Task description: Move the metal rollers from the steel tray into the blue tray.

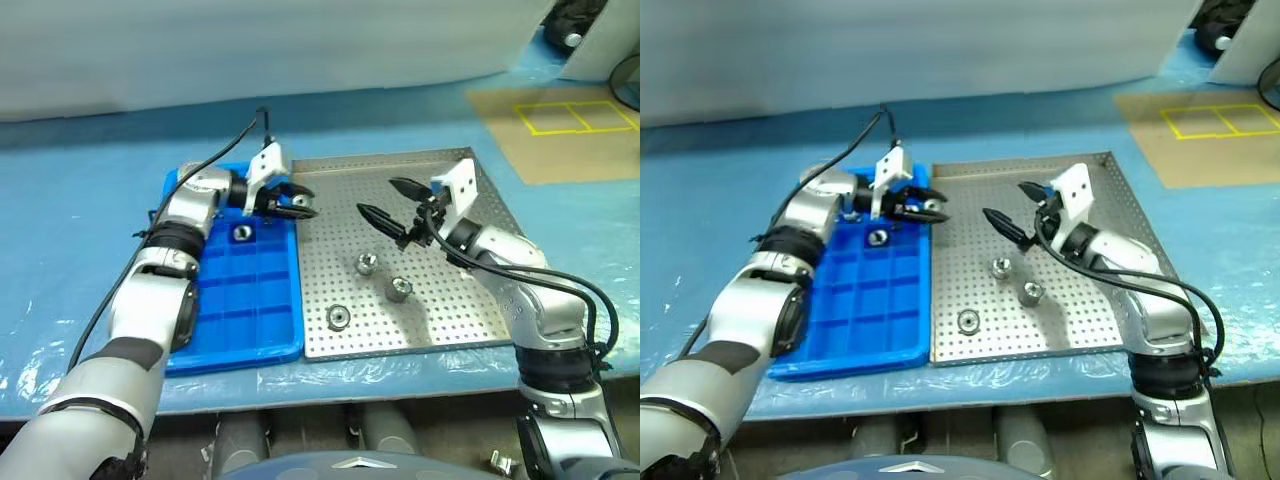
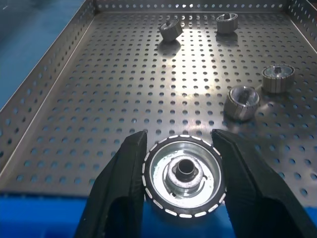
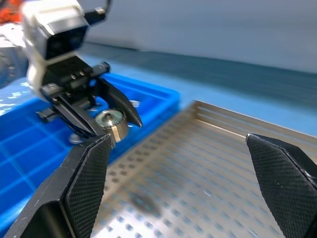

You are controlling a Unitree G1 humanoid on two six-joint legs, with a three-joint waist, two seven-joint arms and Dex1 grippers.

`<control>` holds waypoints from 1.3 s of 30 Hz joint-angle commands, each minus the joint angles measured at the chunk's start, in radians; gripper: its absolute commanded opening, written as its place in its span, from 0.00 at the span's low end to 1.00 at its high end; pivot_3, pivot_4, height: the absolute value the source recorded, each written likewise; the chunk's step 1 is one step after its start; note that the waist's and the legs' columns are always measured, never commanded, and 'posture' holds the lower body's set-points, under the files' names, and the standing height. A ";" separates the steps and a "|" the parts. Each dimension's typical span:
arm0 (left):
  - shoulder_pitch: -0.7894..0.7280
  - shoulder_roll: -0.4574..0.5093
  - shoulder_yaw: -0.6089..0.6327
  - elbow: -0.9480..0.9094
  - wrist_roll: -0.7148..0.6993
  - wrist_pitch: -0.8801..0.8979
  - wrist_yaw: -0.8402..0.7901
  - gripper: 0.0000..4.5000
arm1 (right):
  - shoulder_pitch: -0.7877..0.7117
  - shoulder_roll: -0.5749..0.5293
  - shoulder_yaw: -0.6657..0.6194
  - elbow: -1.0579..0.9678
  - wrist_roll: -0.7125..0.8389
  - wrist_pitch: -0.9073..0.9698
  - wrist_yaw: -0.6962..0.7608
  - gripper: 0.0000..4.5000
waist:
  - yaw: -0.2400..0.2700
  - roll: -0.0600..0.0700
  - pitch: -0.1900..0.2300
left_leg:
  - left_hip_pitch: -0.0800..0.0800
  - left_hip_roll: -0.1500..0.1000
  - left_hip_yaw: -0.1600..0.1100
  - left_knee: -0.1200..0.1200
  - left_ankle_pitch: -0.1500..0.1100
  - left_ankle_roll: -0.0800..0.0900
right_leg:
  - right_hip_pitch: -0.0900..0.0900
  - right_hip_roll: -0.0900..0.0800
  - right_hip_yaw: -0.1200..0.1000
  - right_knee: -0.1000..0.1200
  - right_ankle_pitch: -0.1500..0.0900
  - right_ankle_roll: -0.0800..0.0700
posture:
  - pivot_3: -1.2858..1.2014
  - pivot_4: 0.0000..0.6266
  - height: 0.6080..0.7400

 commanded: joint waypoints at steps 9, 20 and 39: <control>0.434 0.253 0.159 -0.914 -0.279 0.468 0.141 0.38 | -0.245 0.110 0.186 0.351 -0.075 -0.158 0.267 1.00 | 0.134 0.000 0.000 | 0.000 0.001 0.002 -0.005 0.003 -0.006 | -0.004 -0.001 -0.003 0.006 -0.003 -0.005 | 0.59 0.24 1.00; 0.847 0.337 0.319 -1.079 -0.320 0.476 0.344 0.38 | -0.329 0.231 0.254 0.548 -0.144 -0.270 0.409 1.00 | 0.175 -0.001 0.001 | 0.001 0.004 -0.003 -0.008 0.007 -0.019 | -0.008 0.003 -0.004 0.012 -0.004 -0.006 | 0.65 0.24 1.00; 0.877 0.285 0.185 -0.936 -0.287 0.279 0.453 0.38 | -0.261 0.192 0.221 0.475 -0.168 -0.247 0.376 1.00 | 0.191 -0.002 0.000 | 0.000 0.004 -0.007 -0.008 0.009 -0.023 | -0.009 0.005 -0.004 0.014 -0.004 -0.006 | 0.61 0.24 1.00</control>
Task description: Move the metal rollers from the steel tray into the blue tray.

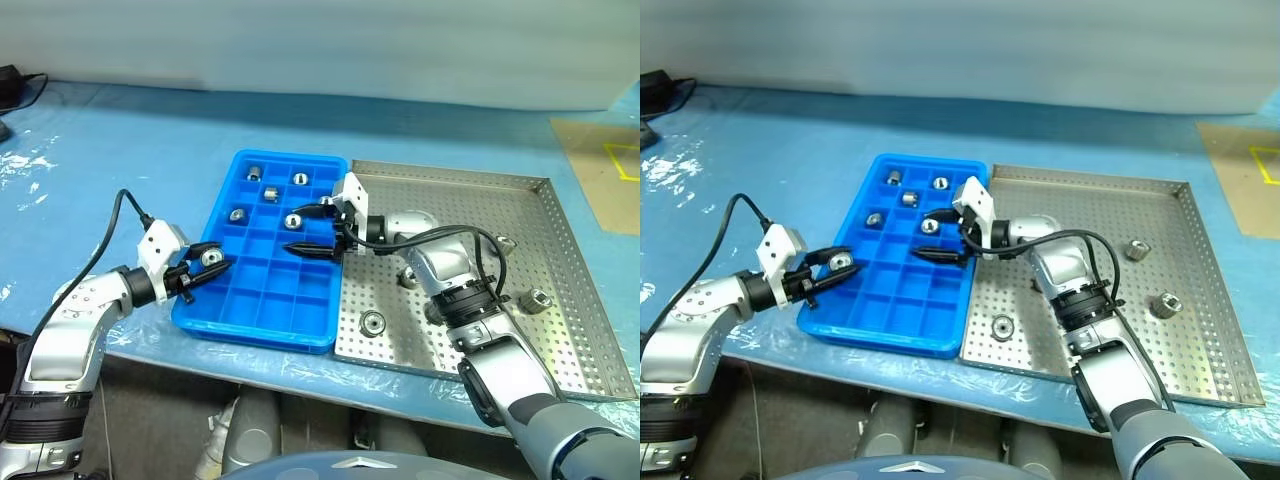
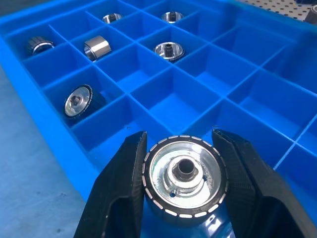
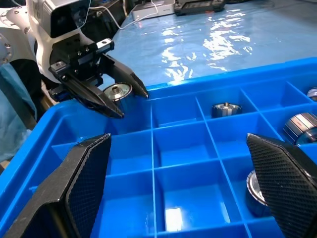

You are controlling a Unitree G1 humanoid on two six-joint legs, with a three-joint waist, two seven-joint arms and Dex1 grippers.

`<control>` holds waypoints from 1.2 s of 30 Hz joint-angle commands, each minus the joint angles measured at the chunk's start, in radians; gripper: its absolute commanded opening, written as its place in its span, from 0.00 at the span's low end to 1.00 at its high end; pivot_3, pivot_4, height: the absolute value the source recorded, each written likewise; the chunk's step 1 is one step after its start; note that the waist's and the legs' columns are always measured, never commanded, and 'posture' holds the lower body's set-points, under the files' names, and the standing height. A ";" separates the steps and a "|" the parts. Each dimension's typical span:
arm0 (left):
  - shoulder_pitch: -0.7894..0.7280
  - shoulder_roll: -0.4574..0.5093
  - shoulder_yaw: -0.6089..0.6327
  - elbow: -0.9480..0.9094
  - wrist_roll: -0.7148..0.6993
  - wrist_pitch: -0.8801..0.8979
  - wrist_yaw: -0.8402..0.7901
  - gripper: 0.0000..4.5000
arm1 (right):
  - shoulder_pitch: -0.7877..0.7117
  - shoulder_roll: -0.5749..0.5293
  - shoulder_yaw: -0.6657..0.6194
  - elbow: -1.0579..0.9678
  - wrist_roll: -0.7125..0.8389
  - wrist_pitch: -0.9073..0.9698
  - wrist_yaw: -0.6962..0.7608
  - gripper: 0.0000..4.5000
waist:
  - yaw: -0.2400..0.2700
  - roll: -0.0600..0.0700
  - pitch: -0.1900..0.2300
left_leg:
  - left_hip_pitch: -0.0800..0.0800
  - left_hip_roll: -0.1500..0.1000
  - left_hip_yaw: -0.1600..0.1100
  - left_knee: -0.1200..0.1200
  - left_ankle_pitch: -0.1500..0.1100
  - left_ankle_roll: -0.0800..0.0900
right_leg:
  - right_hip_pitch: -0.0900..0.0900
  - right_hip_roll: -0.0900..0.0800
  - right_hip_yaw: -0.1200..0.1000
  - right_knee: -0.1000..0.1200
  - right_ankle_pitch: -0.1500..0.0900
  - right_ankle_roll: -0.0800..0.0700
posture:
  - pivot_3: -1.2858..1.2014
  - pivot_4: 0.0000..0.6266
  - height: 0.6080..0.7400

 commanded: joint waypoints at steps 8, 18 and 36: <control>-0.057 0.062 -0.032 0.063 0.007 -0.030 -0.017 0.74 | 0.014 -0.002 -0.028 -0.064 -0.003 -0.011 -0.040 1.00 | -0.002 0.000 0.000 | 0.001 0.000 0.000 0.000 0.002 -0.003 | 0.000 0.000 0.001 0.002 0.000 0.000 | 0.60 0.24 1.00; -0.361 -0.026 -0.100 0.111 -0.049 0.001 -0.014 0.74 | 0.054 -0.039 -0.095 -0.136 0.020 0.036 -0.097 1.00 | -0.002 -0.001 -0.001 | 0.000 -0.001 0.000 0.002 0.003 -0.005 | 0.000 0.000 0.001 0.003 0.000 0.000 | 0.55 0.24 1.00; -1.003 -0.472 -0.374 1.130 0.207 -0.509 -0.218 0.74 | 0.438 -0.249 -0.451 -0.616 0.086 0.240 -0.393 1.00 | -0.116 -0.001 -0.001 | 0.001 -0.004 0.009 0.006 0.001 0.005 | 0.005 0.002 0.003 0.000 0.003 0.005 | 0.33 0.24 1.00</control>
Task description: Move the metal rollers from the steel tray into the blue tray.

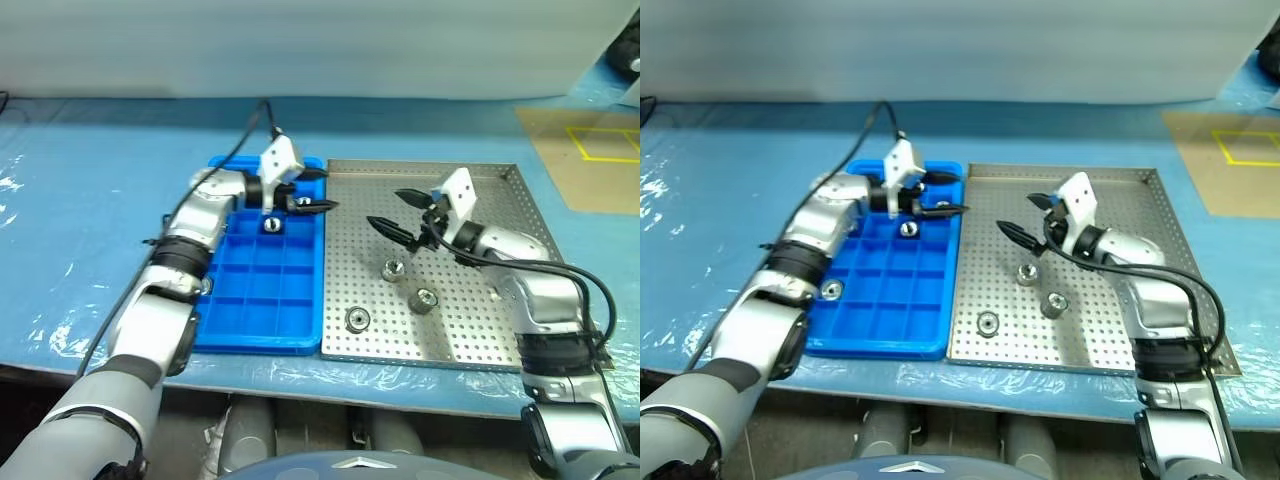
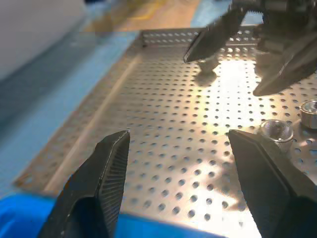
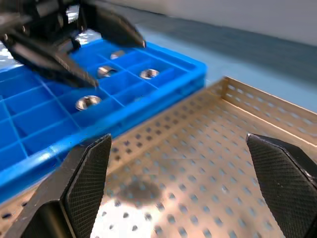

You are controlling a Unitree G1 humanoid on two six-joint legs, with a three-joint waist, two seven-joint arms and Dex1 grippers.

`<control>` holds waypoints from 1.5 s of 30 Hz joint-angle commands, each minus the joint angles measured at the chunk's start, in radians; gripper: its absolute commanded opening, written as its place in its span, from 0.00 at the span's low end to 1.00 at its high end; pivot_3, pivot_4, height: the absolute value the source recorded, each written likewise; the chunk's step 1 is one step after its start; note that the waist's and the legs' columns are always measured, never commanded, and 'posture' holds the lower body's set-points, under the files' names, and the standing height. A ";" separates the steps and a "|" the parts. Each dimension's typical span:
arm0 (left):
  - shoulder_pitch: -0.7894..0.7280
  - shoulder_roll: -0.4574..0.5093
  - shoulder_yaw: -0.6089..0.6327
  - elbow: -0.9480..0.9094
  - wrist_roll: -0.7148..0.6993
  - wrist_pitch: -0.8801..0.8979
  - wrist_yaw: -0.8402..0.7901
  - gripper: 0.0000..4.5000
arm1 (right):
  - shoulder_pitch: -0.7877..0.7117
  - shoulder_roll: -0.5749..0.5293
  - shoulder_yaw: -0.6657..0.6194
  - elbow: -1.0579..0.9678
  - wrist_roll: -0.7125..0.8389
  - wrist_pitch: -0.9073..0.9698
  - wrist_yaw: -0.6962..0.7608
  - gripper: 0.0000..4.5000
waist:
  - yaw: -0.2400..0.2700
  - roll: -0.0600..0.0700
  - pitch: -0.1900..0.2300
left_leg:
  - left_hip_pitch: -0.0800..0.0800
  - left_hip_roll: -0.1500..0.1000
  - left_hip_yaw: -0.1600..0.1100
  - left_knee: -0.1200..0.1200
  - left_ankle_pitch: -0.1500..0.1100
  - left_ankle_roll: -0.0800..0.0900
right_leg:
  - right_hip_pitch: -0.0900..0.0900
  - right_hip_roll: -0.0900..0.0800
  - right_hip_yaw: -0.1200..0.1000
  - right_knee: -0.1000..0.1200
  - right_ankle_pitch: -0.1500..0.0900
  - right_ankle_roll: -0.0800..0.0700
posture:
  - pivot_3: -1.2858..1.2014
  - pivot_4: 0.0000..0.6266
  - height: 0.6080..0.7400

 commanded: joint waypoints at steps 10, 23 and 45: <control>-0.151 -0.233 -0.013 0.325 0.121 -0.154 -0.046 0.74 | 0.284 -0.013 -0.207 -0.397 0.090 0.146 -0.202 1.00 | -0.094 0.000 0.000 | 0.005 0.000 0.000 0.004 -0.005 0.007 | 0.005 0.000 0.003 -0.003 -0.001 -0.002 | 0.26 0.24 1.00; -0.141 -0.158 -0.038 0.365 0.237 -0.177 -0.168 0.74 | 0.340 -0.009 -0.190 -0.426 0.096 0.145 -0.263 1.00 | -0.141 0.001 0.000 | 0.003 0.000 -0.001 0.007 -0.008 0.014 | 0.008 -0.002 0.003 -0.008 0.000 -0.001 | 0.26 0.24 1.00; -0.092 -0.205 -0.076 0.391 0.346 -0.196 -0.074 0.70 | 0.387 -0.008 -0.181 -0.429 0.078 0.117 -0.306 1.00 | -0.170 0.001 0.000 | 0.002 0.001 -0.001 0.007 -0.011 0.018 | 0.010 -0.004 0.002 -0.015 0.000 -0.001 | 0.24 0.24 1.00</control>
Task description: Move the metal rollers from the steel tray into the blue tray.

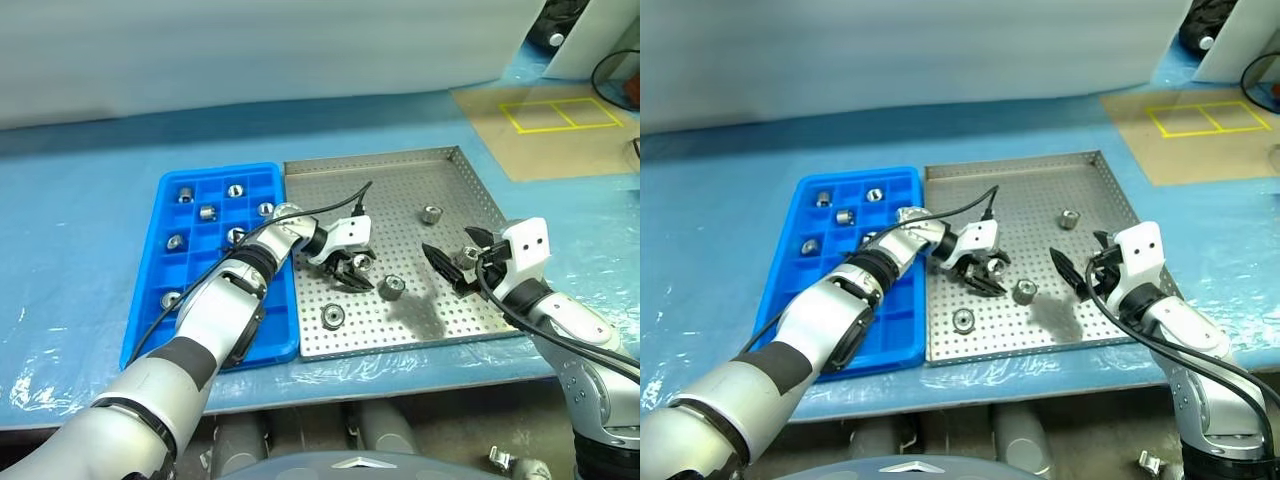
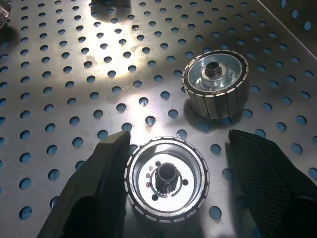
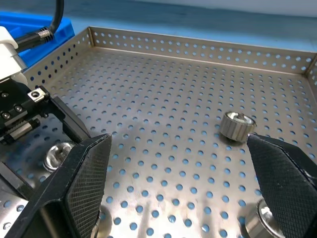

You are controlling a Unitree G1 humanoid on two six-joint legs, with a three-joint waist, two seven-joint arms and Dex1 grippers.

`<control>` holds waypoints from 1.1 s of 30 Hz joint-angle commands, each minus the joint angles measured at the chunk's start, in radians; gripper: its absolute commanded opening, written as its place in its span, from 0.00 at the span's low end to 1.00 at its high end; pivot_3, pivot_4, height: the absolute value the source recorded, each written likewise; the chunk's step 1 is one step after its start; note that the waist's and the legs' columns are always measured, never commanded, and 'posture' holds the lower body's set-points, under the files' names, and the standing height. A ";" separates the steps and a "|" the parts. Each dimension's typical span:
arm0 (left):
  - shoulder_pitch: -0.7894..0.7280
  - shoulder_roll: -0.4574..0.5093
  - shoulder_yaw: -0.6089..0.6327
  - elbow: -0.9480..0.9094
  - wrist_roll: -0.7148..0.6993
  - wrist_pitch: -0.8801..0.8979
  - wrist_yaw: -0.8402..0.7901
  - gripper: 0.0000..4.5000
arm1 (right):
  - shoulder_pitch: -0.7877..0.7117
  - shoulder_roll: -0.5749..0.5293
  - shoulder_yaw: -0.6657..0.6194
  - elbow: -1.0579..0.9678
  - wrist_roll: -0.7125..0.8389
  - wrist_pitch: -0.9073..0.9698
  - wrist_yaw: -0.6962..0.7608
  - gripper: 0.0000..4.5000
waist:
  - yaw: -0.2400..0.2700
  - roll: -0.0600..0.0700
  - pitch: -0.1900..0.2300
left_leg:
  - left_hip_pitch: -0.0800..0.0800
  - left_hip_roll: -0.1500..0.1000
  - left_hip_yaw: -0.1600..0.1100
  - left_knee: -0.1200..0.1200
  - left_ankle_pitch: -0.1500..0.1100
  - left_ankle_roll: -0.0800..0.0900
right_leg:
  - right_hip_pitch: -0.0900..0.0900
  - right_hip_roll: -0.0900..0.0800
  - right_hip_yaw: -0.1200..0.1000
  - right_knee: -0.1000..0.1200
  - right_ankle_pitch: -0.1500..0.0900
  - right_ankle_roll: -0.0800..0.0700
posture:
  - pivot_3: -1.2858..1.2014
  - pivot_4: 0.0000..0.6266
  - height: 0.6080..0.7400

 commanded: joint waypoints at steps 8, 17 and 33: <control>0.004 0.019 0.001 -0.001 0.016 -0.021 0.015 0.38 | -0.025 -0.007 0.000 -0.004 -0.006 -0.036 -0.011 1.00 | -0.024 0.000 0.000 | 0.000 0.000 -0.001 0.000 0.000 0.001 | 0.002 0.000 -0.001 -0.001 0.000 0.000 | 0.25 0.24 1.00; -0.028 0.069 0.059 -0.024 -0.034 -0.027 0.009 0.38 | -0.070 -0.009 0.039 0.044 -0.011 -0.054 0.010 1.00 | -0.025 0.000 0.000 | 0.000 0.000 -0.002 0.000 -0.001 0.001 | 0.002 -0.001 -0.001 -0.002 0.000 0.000 | 0.28 0.24 1.00; 0.093 0.410 0.186 -0.512 -0.234 0.105 -0.236 0.38 | -0.314 -0.002 0.202 0.325 -0.047 -0.145 0.157 1.00 | 0.037 0.001 0.001 | 0.001 0.001 -0.001 -0.003 0.000 0.001 | 0.000 -0.001 -0.001 -0.001 0.000 0.000 | 0.42 0.24 1.00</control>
